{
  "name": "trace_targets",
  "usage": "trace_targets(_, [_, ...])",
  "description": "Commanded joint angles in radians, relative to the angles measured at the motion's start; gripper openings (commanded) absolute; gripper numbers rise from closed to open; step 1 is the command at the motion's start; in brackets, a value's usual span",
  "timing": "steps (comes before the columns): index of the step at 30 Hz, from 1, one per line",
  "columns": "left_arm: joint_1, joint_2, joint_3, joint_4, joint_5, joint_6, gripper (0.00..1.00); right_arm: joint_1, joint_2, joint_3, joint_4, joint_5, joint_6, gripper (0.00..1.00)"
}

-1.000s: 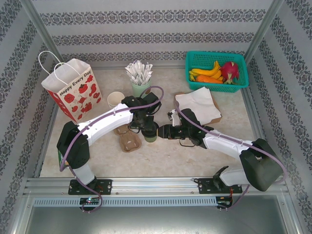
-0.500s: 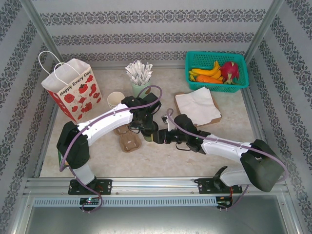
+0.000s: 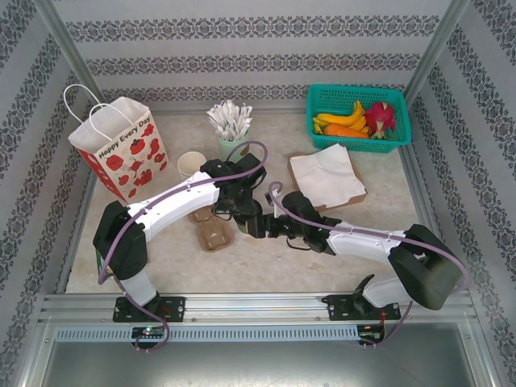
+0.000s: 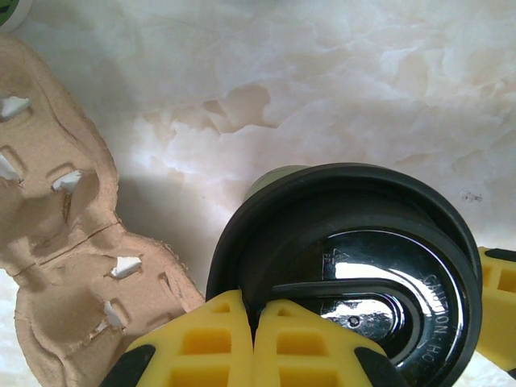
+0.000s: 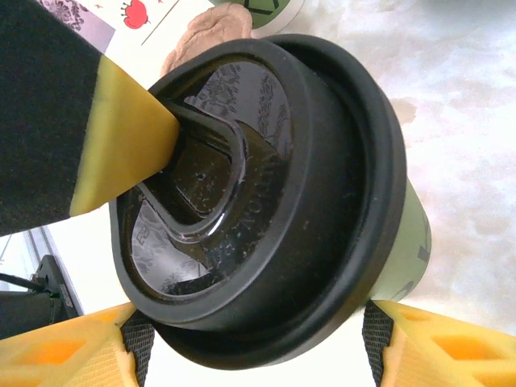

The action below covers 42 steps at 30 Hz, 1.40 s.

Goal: Pack the takeout coffee

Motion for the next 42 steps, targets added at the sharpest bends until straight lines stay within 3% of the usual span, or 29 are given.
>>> trace_targets(1, [-0.012, 0.059, -0.067, -0.015, 0.088, -0.014, 0.0, -0.018, 0.052, -0.016, -0.067, 0.144, 0.032, 0.69])
trace_targets(6, [-0.012, 0.059, -0.061, -0.018, 0.079, -0.014, 0.0, -0.035, 0.002, -0.007, -0.06, 0.019, -0.007, 0.7])
trace_targets(11, [-0.012, 0.052, -0.052, -0.025, 0.062, -0.015, 0.0, -0.091, -0.06, 0.035, -0.05, -0.066, 0.147, 0.74])
trace_targets(23, [-0.012, 0.057, -0.02, -0.036, 0.061, 0.001, 0.03, -0.133, 0.007, 0.139, -0.159, -0.039, 0.273, 0.81])
trace_targets(42, [-0.012, 0.05, -0.016, 0.0, 0.098, 0.035, 0.09, -0.128, 0.113, 0.203, -0.272, -0.049, 0.234, 0.68])
